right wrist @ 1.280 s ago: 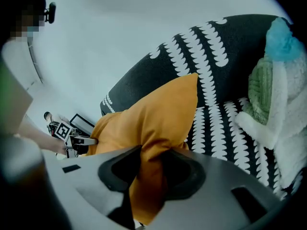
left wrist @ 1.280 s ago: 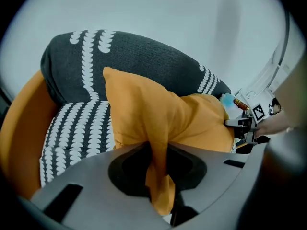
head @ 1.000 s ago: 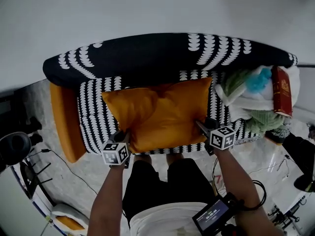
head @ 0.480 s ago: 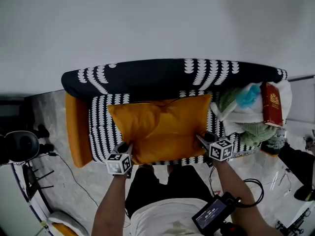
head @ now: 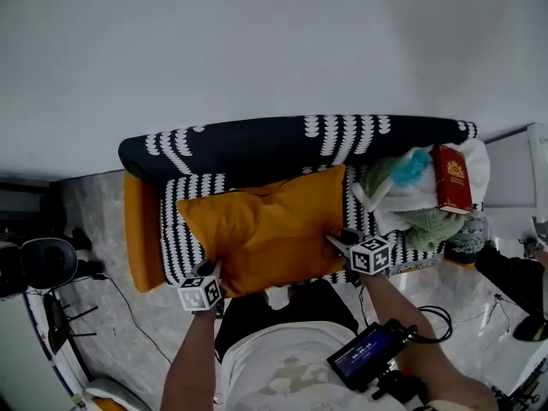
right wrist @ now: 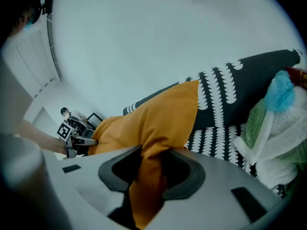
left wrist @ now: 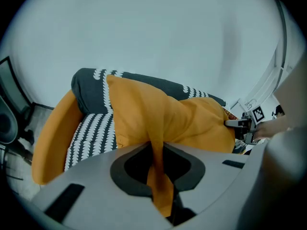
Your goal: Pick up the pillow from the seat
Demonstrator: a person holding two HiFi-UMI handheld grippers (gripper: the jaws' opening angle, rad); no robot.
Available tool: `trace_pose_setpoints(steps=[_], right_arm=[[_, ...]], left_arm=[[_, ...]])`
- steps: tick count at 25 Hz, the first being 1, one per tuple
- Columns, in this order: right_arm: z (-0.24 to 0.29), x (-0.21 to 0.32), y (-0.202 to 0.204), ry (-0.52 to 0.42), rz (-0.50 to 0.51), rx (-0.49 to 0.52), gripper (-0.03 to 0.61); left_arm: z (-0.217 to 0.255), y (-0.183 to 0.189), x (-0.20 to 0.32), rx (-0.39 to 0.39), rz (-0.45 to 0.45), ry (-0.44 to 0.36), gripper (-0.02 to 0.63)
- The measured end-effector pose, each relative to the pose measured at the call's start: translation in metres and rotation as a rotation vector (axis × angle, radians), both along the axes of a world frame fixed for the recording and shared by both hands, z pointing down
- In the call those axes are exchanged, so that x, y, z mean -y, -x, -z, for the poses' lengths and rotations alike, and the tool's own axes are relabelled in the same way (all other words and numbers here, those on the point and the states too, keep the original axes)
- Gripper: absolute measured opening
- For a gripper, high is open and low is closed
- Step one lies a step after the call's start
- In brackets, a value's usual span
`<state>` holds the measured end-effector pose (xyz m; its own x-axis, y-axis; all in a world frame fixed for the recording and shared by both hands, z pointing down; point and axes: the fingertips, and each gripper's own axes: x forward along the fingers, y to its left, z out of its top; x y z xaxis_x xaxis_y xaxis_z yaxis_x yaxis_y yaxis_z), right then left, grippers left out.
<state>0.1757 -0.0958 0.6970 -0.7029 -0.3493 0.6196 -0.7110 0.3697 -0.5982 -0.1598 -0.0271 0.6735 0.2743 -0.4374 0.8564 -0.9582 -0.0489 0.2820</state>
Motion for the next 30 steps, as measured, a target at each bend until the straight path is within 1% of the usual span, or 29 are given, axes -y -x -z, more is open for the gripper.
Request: trace_pose_setpoints(steps=[6,9,12,17,21,25,30], right_arm=[[0.031,0.011,0.021,-0.053,0.07,0.012,0.144],[0.043,0.006,0.029,-0.064,0.098,0.012,0.146],[0.052,0.0,0.041,-0.072,0.12,0.011,0.147],[0.062,-0.01,0.072,-0.091,0.15,0.013,0.15],[0.078,-0.018,0.108,-0.12,0.181,0.023,0.152],[0.092,-0.036,0.136,-0.127,0.206,0.026,0.154],[0.111,-0.029,0.17,-0.17,0.256,0.042,0.161]], left_arm=[[0.03,0.017,-0.015,0.007,0.042,-0.036,0.054],[0.036,0.02,-0.032,0.002,0.063,-0.046,0.053],[0.04,0.029,-0.049,-0.002,0.104,-0.055,0.051],[0.053,0.056,-0.07,-0.003,0.15,-0.098,0.049],[0.069,0.088,-0.089,-0.002,0.196,-0.15,0.046],[0.081,0.113,-0.116,0.009,0.233,-0.173,0.043],[0.099,0.137,-0.133,0.022,0.301,-0.235,0.038]])
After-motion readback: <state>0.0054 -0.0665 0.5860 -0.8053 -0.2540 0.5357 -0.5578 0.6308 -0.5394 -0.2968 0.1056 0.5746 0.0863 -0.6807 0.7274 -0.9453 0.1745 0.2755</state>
